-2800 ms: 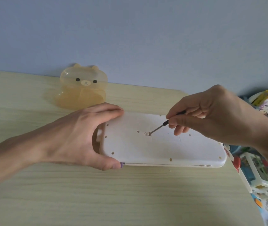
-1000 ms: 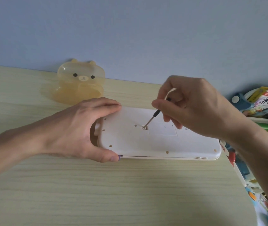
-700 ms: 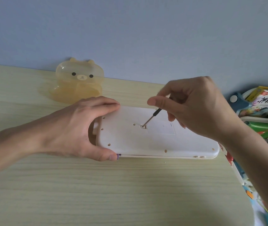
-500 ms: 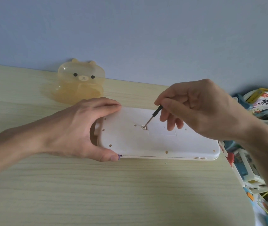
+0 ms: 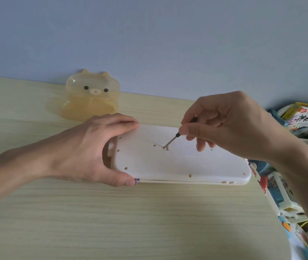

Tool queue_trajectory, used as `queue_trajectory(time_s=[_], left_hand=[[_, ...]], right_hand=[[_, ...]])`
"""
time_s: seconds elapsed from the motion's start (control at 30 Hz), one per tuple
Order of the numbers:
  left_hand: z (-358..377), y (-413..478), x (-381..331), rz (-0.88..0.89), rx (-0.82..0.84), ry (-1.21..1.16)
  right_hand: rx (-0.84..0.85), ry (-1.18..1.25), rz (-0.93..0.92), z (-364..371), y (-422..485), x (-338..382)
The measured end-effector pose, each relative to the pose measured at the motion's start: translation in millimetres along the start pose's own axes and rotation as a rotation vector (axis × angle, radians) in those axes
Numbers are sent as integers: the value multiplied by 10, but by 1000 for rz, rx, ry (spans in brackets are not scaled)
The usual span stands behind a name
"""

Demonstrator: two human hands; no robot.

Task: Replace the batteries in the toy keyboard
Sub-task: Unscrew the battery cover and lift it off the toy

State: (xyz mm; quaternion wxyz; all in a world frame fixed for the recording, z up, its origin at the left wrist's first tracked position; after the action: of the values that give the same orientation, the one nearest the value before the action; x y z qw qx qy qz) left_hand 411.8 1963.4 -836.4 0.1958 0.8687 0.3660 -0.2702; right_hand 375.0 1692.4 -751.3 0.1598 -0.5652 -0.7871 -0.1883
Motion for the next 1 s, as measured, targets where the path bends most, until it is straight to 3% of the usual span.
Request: queue_trajectory(time_s=[0.13,0.37,0.47,0.7,0.87,1.0], left_hand=[[-1,-3,14,-19,3,10],[-3,-7,5,-15,1,-3],[-5,-5,-9,-4,4,-1],[-17,-13,-18,-36,26,-15],[-16,-24,-10,-72,56,-22],[-24,-32,-28,-84,62,-43]], right_hand=[[78,18,32,-34,-26,-17],[-16,-141,-28,27,15,-18],[66,-122,-1,-32,12,-7],[231,-342,72,-79,65,-20],[-140,-231,116,-146,344,-370],[-134,-207,217,151,605,-779]])
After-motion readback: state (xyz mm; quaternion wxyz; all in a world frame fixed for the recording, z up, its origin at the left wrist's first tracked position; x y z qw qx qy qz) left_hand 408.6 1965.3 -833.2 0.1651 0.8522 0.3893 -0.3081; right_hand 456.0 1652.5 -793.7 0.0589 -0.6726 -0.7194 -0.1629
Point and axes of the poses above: each hand's wrist, its own y-axis towards the middle knuckle, its own z-axis out of the palm, x = y × z, the point moved 2 cm from there along y, towards the middle knuckle, and after that the axes turned 11 degrees about -y, right-handed, at the moved point
